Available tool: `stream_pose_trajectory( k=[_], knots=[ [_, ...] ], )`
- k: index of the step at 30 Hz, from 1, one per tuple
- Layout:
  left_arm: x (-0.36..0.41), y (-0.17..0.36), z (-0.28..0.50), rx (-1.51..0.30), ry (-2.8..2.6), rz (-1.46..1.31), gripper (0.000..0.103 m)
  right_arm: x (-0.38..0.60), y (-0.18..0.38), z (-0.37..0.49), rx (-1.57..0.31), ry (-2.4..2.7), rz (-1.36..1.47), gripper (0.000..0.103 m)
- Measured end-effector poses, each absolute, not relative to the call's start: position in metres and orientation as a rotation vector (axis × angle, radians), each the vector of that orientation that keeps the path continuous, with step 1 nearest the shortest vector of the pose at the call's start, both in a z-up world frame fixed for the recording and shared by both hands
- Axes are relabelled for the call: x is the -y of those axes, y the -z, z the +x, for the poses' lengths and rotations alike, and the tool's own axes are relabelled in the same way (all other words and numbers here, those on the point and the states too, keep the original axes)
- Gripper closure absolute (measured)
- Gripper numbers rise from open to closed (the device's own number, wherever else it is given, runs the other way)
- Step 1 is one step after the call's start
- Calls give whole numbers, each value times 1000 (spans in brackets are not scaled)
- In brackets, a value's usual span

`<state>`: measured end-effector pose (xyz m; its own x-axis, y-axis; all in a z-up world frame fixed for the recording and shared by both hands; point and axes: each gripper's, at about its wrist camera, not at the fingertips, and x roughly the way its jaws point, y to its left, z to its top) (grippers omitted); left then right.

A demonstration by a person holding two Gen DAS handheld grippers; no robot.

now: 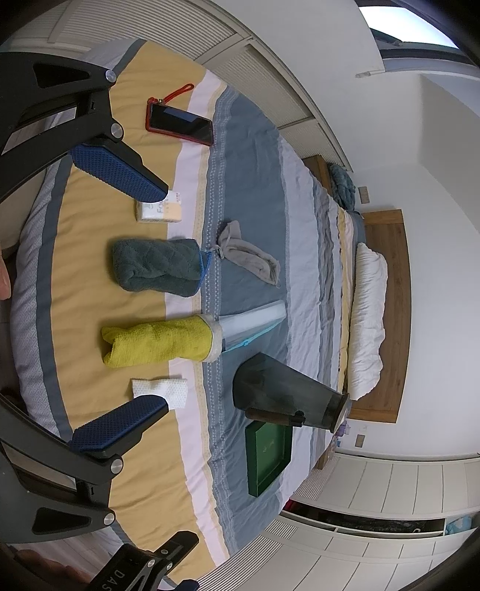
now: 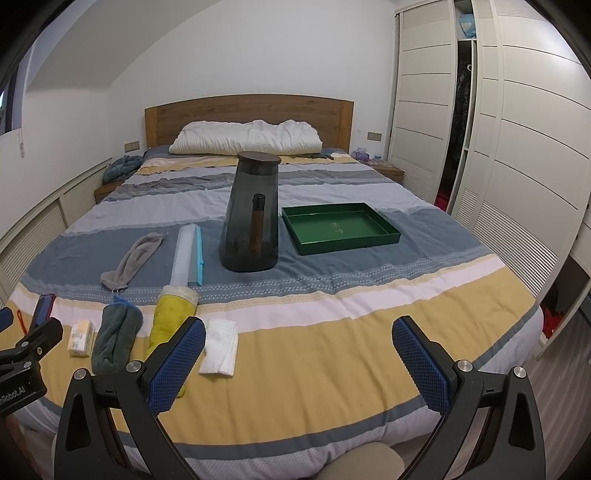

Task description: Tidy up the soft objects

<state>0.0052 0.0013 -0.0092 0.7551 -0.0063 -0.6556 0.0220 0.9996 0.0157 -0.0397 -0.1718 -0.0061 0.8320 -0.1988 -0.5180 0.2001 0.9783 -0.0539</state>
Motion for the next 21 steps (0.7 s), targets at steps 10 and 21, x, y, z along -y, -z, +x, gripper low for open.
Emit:
stream_pose_trajectory(
  k=[10, 21],
  knots=[
    [-8, 15, 12, -732, 1, 12, 1, 166, 8, -32, -564, 188, -13, 0],
    [-34, 32, 44, -788, -58, -9, 1, 139, 14, 17, -605, 99, -72, 0]
  ],
)
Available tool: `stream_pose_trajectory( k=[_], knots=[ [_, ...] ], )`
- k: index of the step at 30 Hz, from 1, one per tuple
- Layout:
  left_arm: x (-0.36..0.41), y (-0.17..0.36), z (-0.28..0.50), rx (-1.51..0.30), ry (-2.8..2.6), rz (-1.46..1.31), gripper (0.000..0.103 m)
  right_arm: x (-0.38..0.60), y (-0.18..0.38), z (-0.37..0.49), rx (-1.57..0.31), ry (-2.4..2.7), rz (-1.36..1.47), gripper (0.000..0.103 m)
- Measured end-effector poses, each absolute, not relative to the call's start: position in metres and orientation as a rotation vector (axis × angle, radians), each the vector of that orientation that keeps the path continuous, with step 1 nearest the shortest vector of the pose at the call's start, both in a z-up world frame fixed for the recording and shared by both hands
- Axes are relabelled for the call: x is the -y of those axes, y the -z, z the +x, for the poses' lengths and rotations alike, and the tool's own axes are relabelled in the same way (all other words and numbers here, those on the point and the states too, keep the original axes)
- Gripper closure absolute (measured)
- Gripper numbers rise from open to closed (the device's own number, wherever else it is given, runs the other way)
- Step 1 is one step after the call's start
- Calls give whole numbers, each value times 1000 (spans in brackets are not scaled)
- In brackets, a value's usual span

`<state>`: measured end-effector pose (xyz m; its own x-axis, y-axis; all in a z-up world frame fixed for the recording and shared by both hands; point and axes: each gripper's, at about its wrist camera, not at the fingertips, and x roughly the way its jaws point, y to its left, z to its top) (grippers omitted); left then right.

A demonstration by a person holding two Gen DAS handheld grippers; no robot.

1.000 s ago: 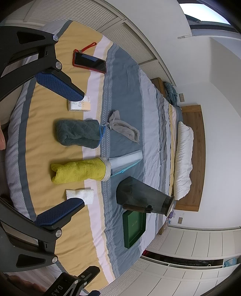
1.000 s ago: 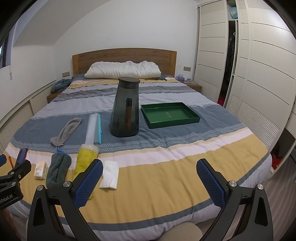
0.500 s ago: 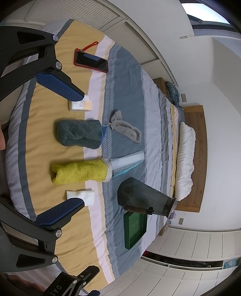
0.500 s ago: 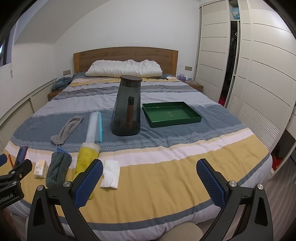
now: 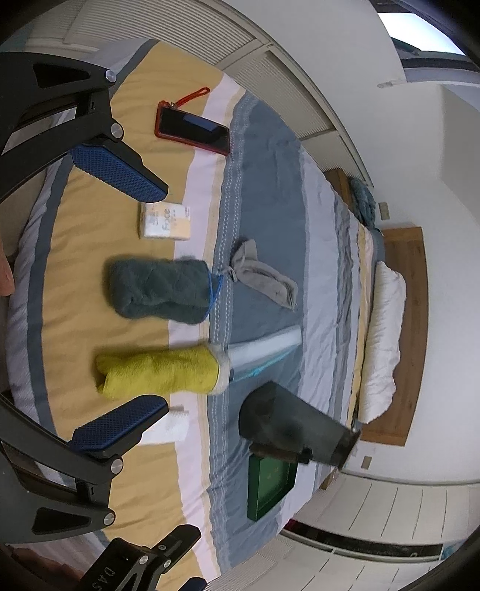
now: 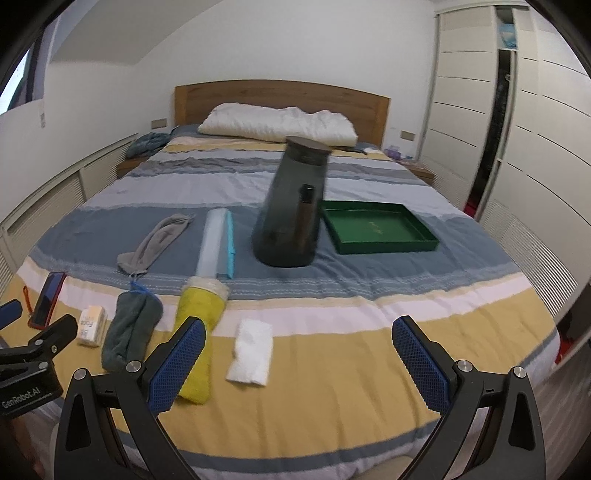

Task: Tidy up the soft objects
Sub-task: 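Grasp the grey sock with the left tool while the right tool grasps the clear tube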

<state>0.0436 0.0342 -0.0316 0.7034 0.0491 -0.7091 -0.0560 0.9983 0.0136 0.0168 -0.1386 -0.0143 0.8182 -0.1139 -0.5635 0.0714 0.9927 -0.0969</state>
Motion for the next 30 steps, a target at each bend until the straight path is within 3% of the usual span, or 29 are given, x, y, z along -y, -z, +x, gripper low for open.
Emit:
stream_pose_trajectory(
  k=[10, 18, 30],
  knots=[
    [-71, 43, 102, -852, -107, -13, 1, 93, 28, 103, -665, -33, -130, 0],
    [-107, 53, 212, -933, -105, 55, 1, 60, 40, 221, -767, -170, -118, 0],
    [-87, 138, 364, -1184, 86, 220, 1, 59, 102, 387, -974, -155, -110, 0]
  ],
)
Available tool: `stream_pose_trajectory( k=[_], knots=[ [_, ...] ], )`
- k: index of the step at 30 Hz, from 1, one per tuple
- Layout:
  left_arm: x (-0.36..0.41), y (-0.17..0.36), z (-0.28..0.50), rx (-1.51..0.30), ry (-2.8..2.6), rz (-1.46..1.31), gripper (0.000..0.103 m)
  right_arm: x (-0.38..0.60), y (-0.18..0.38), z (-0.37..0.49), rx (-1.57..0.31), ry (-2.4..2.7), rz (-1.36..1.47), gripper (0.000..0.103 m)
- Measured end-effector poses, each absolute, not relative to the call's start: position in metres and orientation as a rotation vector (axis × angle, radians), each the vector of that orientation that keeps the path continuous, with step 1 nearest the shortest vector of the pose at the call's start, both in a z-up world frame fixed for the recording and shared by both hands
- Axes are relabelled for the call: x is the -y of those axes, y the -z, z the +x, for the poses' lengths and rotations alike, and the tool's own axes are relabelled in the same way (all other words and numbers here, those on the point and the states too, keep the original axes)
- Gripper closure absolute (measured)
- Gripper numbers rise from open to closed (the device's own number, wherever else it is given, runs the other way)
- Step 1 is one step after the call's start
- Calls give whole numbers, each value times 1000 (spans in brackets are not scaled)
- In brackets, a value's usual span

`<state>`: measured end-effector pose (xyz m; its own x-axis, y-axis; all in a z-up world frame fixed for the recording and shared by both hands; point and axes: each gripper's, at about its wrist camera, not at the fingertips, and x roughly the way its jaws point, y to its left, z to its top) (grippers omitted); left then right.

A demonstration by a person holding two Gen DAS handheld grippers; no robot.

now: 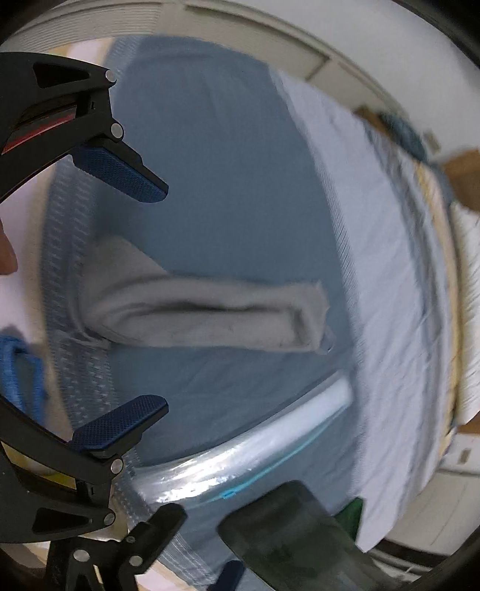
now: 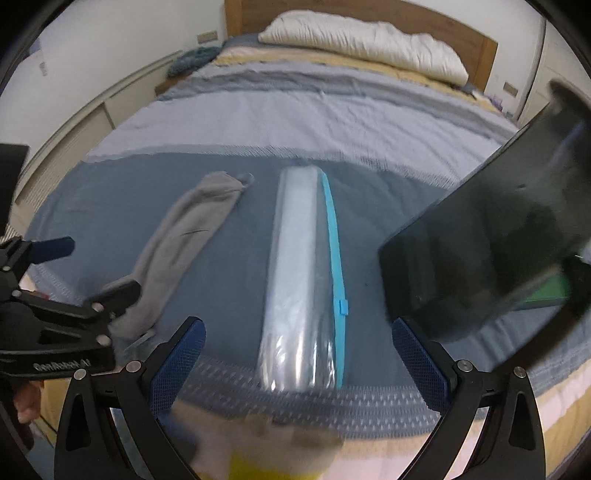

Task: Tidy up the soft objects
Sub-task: 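Grasp the grey sock with the left tool while the right tool grasps the clear tube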

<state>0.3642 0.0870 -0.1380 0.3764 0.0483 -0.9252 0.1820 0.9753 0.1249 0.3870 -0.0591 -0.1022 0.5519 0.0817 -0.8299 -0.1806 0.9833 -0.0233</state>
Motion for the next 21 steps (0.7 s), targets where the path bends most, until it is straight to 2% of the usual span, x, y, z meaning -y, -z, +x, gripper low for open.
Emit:
stream_pose_trajectory(
  k=[12, 21],
  knots=[
    [-87, 198, 420, -1289, 28, 275, 1, 43, 170, 466, -1078, -142, -153, 0],
    [-96, 212, 437, -1367, 27, 251, 1, 31, 212, 504, -1146, -150, -151, 0]
  ],
)
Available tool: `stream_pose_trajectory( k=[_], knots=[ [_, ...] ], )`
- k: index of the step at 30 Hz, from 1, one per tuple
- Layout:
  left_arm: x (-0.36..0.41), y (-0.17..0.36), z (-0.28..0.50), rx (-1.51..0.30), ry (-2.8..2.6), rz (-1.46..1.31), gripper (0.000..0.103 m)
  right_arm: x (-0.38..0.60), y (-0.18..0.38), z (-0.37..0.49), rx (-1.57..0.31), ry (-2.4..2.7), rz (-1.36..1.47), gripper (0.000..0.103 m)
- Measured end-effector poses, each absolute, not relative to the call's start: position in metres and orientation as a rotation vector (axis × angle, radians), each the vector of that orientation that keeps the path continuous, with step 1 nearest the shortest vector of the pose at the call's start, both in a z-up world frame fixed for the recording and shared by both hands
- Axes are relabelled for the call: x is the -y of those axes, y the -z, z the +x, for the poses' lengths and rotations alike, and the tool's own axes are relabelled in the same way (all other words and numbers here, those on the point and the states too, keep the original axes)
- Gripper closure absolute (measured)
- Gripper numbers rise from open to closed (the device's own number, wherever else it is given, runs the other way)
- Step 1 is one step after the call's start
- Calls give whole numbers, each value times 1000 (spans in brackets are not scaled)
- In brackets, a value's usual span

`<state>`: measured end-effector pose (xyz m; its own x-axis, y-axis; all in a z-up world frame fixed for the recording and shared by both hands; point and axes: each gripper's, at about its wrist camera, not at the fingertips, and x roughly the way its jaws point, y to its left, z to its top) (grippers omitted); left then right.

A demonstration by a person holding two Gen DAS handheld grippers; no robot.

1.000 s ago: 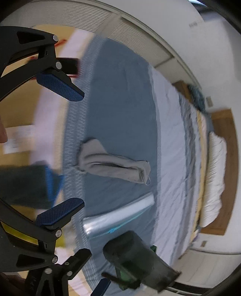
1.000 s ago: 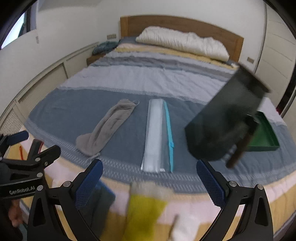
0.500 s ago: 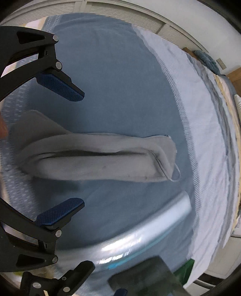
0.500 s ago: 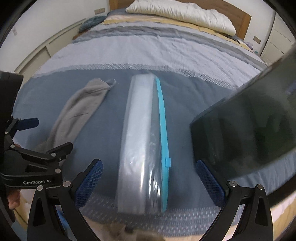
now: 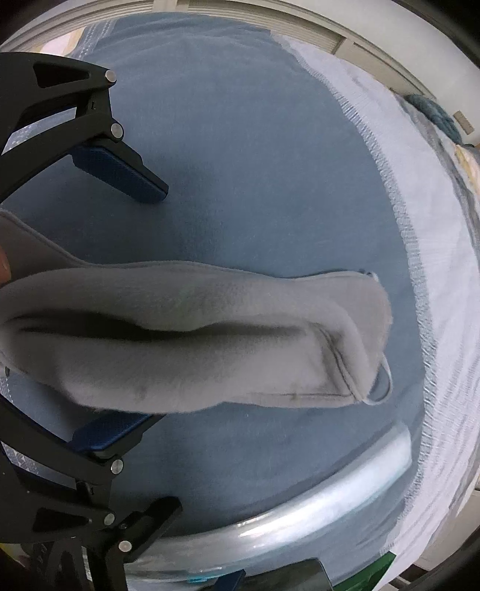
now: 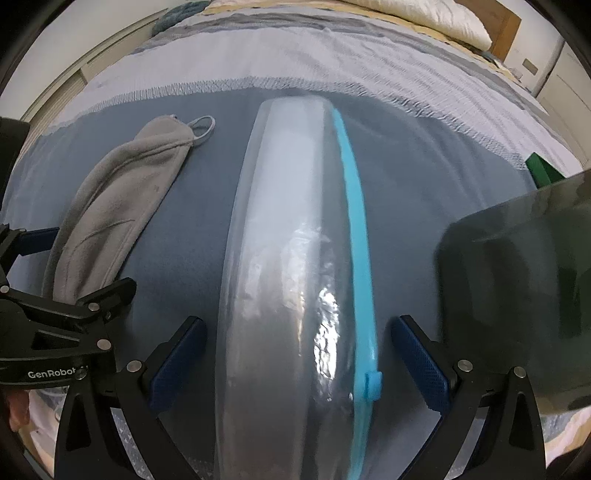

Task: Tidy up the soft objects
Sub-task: 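Grasp the grey sock with the left tool while the right tool grasps the clear tube, then lift the grey sock and clear tube and carry both over the green tray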

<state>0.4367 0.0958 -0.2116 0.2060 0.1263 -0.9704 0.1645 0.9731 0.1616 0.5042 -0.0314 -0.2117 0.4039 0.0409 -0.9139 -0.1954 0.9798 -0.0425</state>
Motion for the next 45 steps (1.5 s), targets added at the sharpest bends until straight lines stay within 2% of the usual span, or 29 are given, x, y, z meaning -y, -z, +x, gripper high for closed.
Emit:
stream_pose_trajectory(
  k=[5, 8, 10, 12, 13, 15, 16, 17, 19, 20, 21, 22, 24, 30, 45],
  knots=[
    [-101, 216, 454, -1381, 25, 266, 1, 20, 223, 513, -1182, -160, -170, 0],
    [-98, 214, 457, -1375, 25, 289, 1, 16, 229, 515, -1170, -178, -187, 4],
    [-98, 212, 460, -1369, 26, 284, 1, 15, 229, 513, -1160, -182, -191, 12],
    [-99, 212, 459, -1361, 30, 281, 1, 11, 226, 509, -1146, -192, -199, 31],
    [-101, 211, 458, -1357, 35, 279, 3, 8, 226, 508, -1137, -201, -202, 37],
    [-98, 211, 447, -1351, 54, 278, 13, 4, 226, 508, -1129, -216, -207, 57],
    [-96, 209, 447, -1348, 65, 279, 16, 2, 225, 509, -1122, -221, -211, 61],
    [-91, 207, 446, -1345, 75, 283, 25, 1, 225, 508, -1115, -223, -210, 67],
    [-84, 202, 444, -1342, 103, 279, 45, 0, 224, 507, -1101, -230, -209, 83],
    [-80, 199, 444, -1339, 113, 279, 61, -1, 224, 507, -1097, -234, -208, 91],
    [-78, 197, 444, -1334, 114, 284, 78, -2, 223, 505, -1095, -240, -203, 94],
    [-75, 194, 445, -1329, 111, 287, 85, -3, 224, 506, -1092, -246, -199, 95],
    [-72, 192, 446, -1324, 101, 306, 89, -3, 224, 505, -1085, -251, -194, 97],
    [-61, 184, 440, -1292, 84, 315, 90, 10, 215, 507, -1051, -260, -153, 98],
    [-50, 155, 407, -1209, 91, 299, 90, 60, 139, 443, -931, -264, -90, 98]
  ],
)
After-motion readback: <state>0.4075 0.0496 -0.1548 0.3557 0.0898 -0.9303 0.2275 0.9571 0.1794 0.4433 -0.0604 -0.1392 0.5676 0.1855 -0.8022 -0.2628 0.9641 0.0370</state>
